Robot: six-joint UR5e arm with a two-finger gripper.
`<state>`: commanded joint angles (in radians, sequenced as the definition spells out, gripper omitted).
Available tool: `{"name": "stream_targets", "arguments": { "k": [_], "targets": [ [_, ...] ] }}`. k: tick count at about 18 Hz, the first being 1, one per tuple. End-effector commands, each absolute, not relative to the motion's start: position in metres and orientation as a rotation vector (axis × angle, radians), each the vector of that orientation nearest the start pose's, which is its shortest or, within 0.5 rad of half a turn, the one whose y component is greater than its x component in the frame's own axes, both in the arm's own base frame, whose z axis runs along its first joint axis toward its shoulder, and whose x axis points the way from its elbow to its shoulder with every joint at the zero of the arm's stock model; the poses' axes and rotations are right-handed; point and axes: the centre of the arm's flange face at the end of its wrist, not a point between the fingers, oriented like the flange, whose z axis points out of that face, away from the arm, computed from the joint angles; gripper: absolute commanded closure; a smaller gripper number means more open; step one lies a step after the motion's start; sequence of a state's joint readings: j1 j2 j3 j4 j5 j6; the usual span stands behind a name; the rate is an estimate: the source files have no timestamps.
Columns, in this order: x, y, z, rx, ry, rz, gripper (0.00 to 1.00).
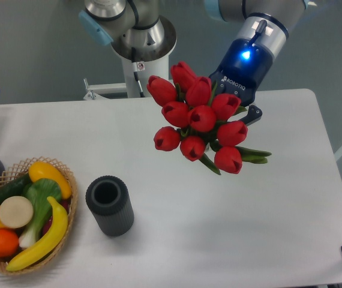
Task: Insert the flowers into the vase
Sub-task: 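Carry the red tulip bunch with the gripper over the black vase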
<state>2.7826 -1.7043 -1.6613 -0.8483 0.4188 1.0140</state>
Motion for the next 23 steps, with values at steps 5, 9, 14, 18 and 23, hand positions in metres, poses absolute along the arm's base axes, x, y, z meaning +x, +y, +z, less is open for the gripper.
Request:
{"name": "stream_targets", "arguments": {
  "k": [5, 9, 14, 18, 23],
  "targets": [
    [-0.432, 0.402, 0.506, -1.936, 0.124, -0.115, 0.74],
    [-0.428, 0.406, 0.507, -1.911, 0.137, -0.138, 0.74],
    [-0.422, 0.430, 0.502, -1.902, 0.176, -0.182, 0.75],
    [-0.417, 0.443, 0.502, -1.897, 0.202, -0.198, 0.75],
    [-0.388, 0.488, 0.487, -1.883, 0.293, -0.261, 0.74]
  ]
}}
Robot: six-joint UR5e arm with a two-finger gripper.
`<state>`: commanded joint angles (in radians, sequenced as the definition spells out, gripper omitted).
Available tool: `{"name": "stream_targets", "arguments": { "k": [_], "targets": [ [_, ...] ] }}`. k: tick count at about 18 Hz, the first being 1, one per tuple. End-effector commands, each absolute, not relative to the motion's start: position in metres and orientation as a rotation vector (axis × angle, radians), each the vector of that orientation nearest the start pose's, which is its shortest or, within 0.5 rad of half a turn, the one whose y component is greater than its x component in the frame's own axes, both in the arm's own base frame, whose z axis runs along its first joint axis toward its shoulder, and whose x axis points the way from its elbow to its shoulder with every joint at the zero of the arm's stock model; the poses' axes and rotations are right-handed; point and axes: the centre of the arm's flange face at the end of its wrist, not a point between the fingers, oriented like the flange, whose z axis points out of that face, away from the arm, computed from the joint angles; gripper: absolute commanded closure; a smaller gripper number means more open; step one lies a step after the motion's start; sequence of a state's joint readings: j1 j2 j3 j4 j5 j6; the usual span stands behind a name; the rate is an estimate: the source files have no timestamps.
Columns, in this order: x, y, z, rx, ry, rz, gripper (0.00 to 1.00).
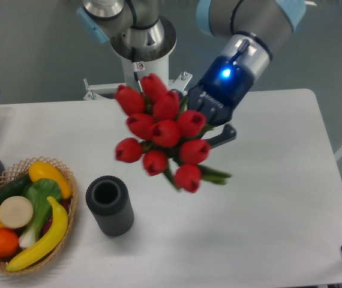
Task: Insert the flowers into the vase
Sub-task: 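Carry the red tulip bunch with the gripper over the black vase, then lower the tulip stems into the black vase opening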
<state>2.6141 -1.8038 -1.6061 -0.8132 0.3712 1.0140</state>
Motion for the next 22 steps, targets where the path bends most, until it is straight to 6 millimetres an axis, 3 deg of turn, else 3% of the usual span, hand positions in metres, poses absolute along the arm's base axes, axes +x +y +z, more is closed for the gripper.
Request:
{"name": "stream_targets", "arguments": {
  "k": [2, 6, 10, 14, 17, 22],
  "targets": [
    [-0.379, 0.503, 0.474, -1.870, 0.319, -0.296, 0.75],
    [-0.376, 0.509, 0.459, -1.788, 0.321, -0.392, 0.75],
    [-0.371, 0.509, 0.458, -1.675, 0.353, -0.450, 0.76],
    [-0.376, 0.512, 0.435, -1.576, 0.401, -0.465, 0.76],
    [-0.366, 0.507, 0.407, -1.550, 0.415, -0.465, 0.76],
    [-0.357, 0.504, 0.392, -1.541, 0.400, -0.491, 0.78]
  ]
}}
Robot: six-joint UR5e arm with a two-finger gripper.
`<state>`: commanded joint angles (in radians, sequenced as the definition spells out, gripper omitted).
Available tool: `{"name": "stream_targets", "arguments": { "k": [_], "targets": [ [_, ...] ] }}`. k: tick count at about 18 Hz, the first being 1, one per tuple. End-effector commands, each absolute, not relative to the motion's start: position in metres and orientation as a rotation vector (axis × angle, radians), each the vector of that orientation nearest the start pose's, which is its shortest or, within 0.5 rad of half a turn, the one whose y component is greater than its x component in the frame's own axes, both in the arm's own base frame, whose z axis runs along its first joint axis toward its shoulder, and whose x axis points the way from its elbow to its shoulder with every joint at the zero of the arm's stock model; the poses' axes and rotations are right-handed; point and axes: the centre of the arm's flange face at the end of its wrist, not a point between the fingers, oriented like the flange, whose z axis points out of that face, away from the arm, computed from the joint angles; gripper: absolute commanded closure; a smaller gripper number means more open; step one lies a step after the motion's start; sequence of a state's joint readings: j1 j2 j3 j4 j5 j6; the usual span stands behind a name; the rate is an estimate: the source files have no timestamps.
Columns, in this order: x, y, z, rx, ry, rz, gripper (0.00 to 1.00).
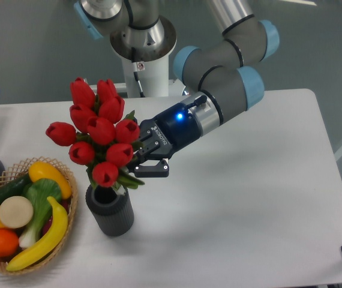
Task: Insert the flowers into the vase
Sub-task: 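Lower the tulip stems into the black vase opening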
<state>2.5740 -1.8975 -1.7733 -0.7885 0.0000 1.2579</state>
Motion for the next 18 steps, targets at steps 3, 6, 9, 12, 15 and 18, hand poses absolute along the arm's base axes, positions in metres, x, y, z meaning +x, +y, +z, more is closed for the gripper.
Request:
{"name": "stream_targets", "arguments": {
  "k": [3, 6, 9, 12, 15, 18],
  "targets": [
    [-0.353, 0.507, 0.387, -1.542, 0.401, -0.504, 0.78],
    [-0.348, 0.508, 0.381, -1.545, 0.396, -0.520, 0.78],
    [-0.346, 0.512, 0.371, -1.548, 0.389, -0.539, 0.78],
    [-0.344, 0.515, 0.365, -1.551, 0.385, -0.553, 0.78],
    [-0.343, 0.516, 0.363, -1.552, 0.384, -0.557, 0.78],
    [-0.341, 0.519, 0.355, -1.555, 0.377, -0.573, 0.78]
  ]
}}
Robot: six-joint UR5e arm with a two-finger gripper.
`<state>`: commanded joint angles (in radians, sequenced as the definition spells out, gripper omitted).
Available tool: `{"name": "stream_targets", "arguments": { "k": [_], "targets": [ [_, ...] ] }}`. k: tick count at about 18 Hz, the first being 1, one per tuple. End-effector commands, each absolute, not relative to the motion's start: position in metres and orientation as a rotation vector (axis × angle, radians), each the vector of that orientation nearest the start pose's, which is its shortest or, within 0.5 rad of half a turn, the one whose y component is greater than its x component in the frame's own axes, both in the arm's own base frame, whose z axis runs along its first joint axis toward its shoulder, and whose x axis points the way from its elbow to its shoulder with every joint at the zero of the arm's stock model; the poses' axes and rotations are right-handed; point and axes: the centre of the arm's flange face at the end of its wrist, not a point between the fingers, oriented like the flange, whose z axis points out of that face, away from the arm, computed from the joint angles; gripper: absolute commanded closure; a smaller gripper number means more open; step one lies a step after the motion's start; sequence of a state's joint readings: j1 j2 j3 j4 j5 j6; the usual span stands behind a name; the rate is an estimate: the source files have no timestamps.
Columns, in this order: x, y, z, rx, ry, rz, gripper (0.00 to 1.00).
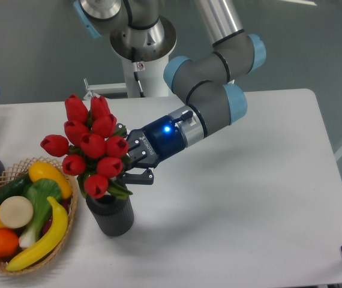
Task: Insert the flowers into the vase
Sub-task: 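Lower the tulip stems into the black vase opening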
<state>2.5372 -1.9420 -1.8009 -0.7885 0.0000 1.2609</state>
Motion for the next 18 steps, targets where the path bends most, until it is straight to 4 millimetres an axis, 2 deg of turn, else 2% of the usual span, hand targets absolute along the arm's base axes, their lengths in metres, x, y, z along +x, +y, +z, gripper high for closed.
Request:
{"name": "stream_targets", "arguments": {
  "k": [2, 18],
  "targets": [
    [-0.342, 0.519, 0.353, -1.556, 0.375, -0.576, 0.78],
    [-0.333, 0.513, 0.299, -1.564, 0.375, -0.575, 0.78]
  ]
}}
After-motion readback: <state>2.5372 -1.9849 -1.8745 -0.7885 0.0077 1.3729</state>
